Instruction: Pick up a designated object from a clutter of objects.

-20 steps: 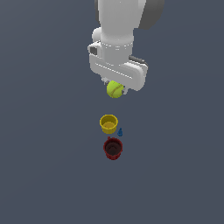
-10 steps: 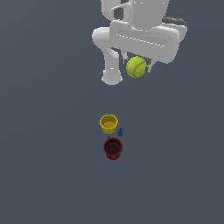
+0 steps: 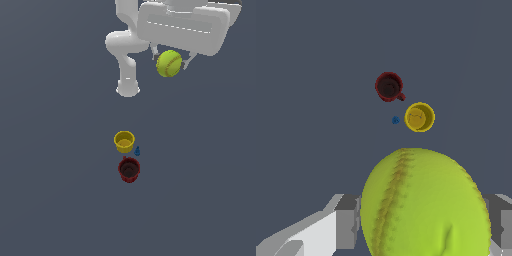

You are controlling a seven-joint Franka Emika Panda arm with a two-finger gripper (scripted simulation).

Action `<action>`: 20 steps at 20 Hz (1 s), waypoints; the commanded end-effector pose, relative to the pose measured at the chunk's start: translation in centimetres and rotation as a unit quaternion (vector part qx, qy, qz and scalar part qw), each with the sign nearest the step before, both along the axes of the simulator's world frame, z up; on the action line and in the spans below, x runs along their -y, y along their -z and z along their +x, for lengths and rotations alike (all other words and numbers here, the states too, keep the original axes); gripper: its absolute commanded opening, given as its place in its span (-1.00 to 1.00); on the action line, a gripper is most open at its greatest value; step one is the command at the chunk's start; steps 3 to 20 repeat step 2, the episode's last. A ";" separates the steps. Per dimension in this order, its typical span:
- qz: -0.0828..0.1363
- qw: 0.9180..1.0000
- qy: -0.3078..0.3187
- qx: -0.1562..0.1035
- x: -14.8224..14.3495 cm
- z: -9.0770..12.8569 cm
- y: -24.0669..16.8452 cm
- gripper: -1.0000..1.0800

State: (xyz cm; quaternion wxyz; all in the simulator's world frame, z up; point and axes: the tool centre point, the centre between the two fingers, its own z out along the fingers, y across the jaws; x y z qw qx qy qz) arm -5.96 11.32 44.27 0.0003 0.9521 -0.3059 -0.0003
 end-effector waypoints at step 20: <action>0.000 1.000 0.000 0.000 -0.1 0.1 -0.2 -1.00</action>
